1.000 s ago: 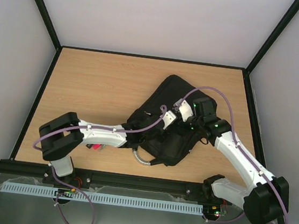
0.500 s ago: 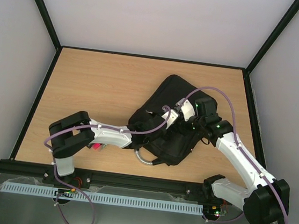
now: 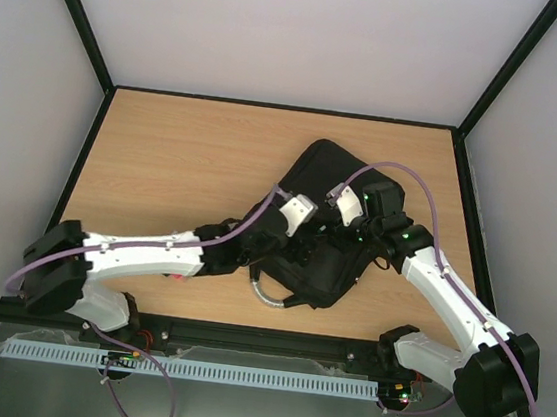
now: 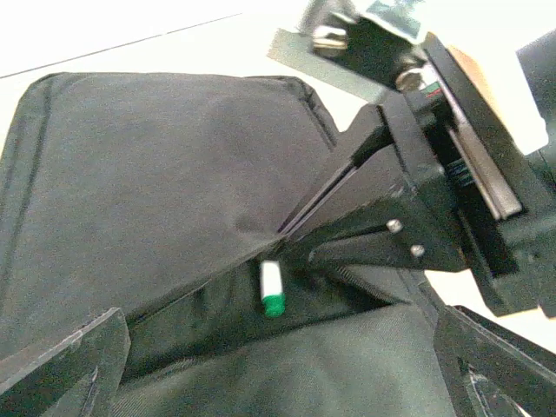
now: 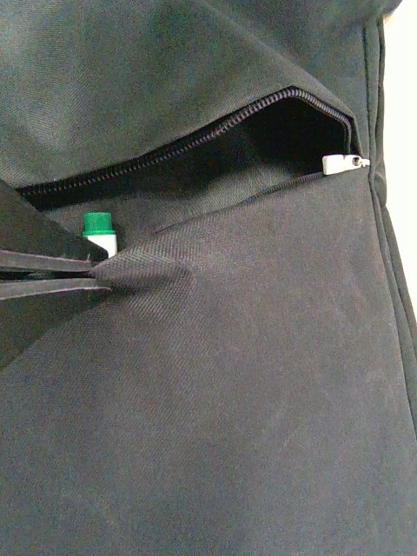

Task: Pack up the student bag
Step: Adjust the stationery in the student bag, then adjust the student bag at the center of the board.

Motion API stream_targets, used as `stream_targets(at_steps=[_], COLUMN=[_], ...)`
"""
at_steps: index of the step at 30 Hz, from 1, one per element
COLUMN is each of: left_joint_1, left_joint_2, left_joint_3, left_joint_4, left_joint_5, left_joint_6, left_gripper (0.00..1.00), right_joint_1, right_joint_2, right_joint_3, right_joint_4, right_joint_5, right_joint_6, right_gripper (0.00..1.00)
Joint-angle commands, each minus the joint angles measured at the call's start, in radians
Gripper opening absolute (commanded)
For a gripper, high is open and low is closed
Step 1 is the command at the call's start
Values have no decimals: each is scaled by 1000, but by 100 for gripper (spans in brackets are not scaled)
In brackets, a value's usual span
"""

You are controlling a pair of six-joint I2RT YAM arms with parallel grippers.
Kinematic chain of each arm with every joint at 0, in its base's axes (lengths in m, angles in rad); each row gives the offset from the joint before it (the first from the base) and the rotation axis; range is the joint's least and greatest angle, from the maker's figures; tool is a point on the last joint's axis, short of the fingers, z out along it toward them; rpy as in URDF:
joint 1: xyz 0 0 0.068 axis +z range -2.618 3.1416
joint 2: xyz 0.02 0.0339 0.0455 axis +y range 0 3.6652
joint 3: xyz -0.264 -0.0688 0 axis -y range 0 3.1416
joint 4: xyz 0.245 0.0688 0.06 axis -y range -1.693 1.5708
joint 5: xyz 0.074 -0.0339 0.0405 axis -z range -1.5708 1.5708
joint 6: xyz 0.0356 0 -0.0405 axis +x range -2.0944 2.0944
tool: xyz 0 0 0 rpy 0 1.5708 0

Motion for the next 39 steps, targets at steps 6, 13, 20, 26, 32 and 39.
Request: stream_targets(at_steps=[6, 13, 20, 26, 32, 39], left_joint_1=[24, 433, 576, 532, 326, 204], left_joint_2=[-295, -389, -402, -338, -138, 36], left_joint_3=[-156, -177, -276, -360, -265, -122], left_joint_4=[-283, -583, -624, -380, -250, -219], left_joint_5=[-327, -46, 245, 362, 270, 178], left_joint_6=[-207, -356, -315, -332, -328, -293], left_gripper=[99, 78, 67, 51, 22, 16], right_joint_1=[6, 6, 6, 5, 5, 4], right_joint_2=[-29, -26, -15, -9, -4, -4], right_joint_3=[-4, -12, -9, -10, -13, -21], right_joint_4=[22, 11, 2, -1, 0, 16], right_joint_5=[-33, -53, -49, -50, -39, 18], right_joint_6=[3, -22, -30, -36, -38, -37], right_gripper=[1, 1, 1, 1, 1, 1])
